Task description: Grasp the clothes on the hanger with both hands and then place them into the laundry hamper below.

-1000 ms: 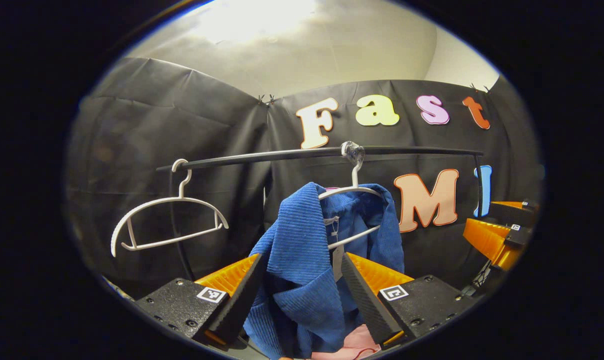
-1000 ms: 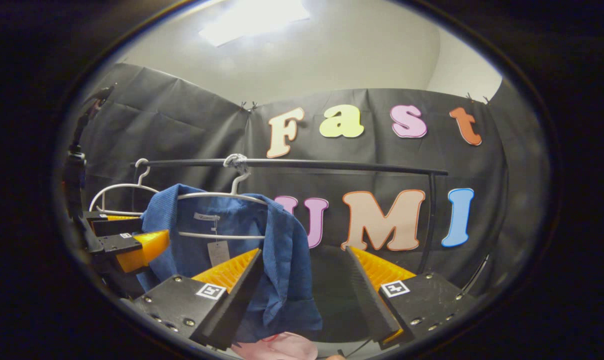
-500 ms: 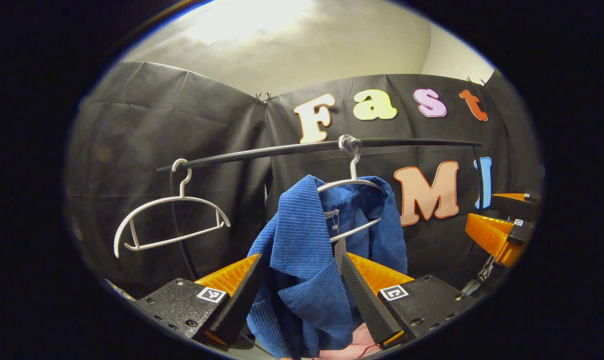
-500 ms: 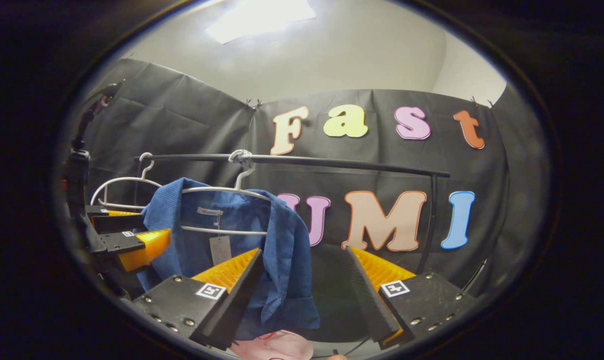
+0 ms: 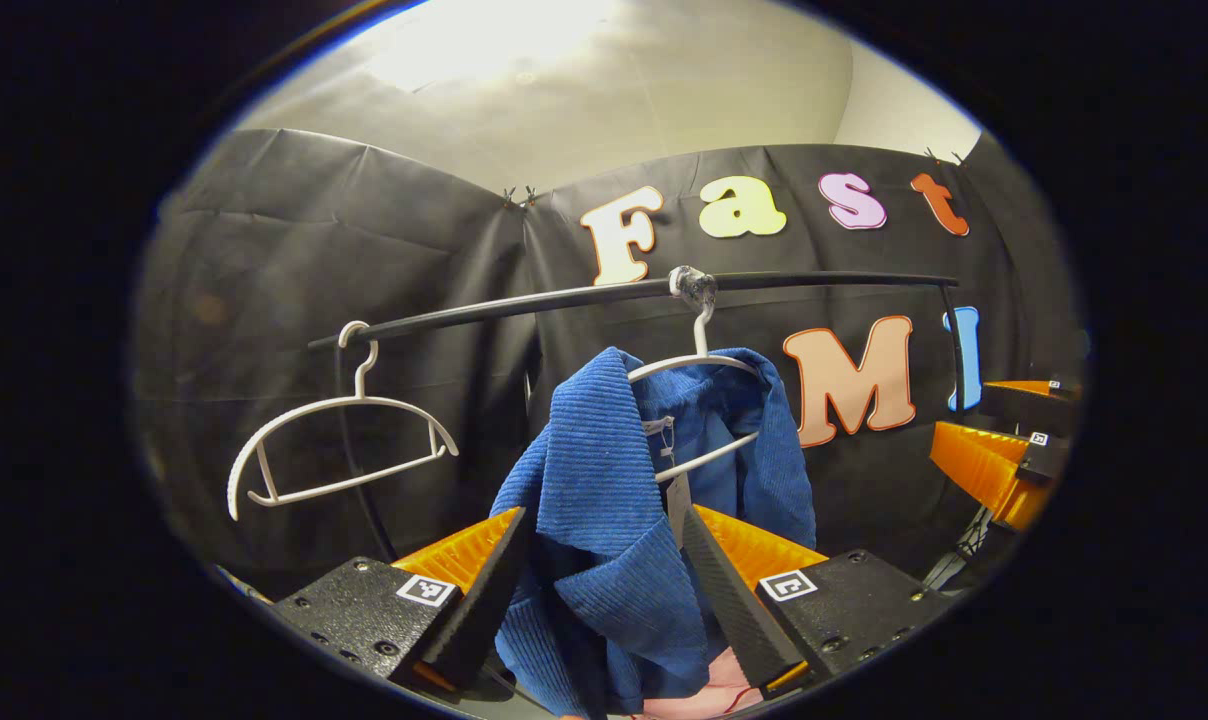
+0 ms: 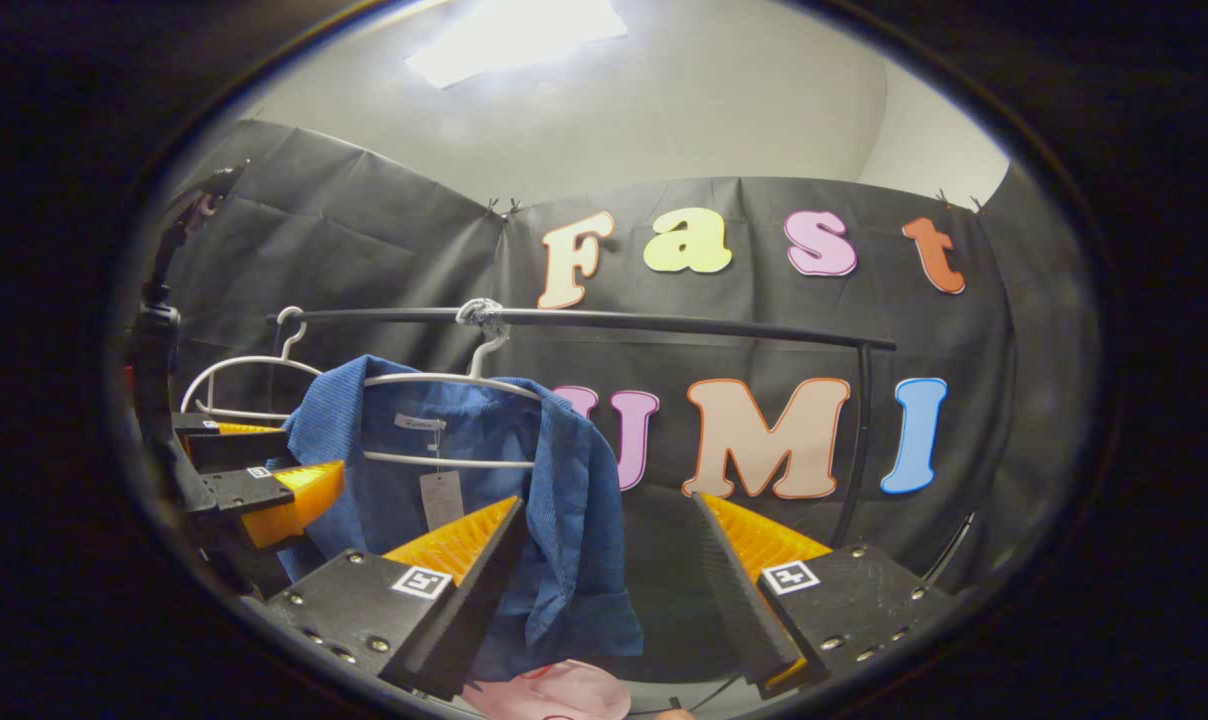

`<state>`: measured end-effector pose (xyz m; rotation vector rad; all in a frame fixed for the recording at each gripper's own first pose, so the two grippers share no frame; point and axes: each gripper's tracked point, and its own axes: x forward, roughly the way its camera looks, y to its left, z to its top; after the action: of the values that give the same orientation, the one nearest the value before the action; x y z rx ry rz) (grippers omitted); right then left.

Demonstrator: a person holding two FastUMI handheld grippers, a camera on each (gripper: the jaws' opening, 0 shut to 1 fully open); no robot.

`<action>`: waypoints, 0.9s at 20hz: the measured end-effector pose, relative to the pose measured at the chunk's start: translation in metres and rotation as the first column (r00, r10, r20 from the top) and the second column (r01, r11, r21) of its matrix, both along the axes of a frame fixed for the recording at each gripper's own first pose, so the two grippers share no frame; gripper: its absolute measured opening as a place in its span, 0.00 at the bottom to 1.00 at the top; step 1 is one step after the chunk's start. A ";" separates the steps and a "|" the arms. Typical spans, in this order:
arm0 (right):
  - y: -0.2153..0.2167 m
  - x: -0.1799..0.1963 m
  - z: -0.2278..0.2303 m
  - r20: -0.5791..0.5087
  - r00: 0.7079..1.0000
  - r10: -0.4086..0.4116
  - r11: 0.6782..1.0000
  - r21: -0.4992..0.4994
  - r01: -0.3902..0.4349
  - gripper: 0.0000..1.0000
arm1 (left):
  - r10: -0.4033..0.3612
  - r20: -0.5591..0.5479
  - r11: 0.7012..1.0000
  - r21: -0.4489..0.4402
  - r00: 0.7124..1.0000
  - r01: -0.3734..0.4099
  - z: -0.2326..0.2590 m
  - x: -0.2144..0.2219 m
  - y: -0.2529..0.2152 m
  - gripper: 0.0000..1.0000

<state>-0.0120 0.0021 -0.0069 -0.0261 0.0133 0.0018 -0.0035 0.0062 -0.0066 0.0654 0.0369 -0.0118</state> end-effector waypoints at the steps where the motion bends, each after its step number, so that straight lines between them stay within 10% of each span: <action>1: 0.000 -0.001 0.000 0.001 1.000 -0.001 1.000 -0.001 0.001 0.97 | -0.001 -0.004 1.000 0.002 1.000 0.001 -0.001 0.000 0.000 0.95; 18: -0.011 -0.013 -0.004 -0.025 0.999 -0.039 0.999 -0.022 0.038 0.99 | 0.046 -0.087 0.996 0.081 0.995 -0.039 -0.040 0.010 0.006 0.92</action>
<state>-0.0251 -0.0093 -0.0112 -0.0471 0.0396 -0.0363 0.0066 0.0124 -0.0470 0.1430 0.1272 0.0291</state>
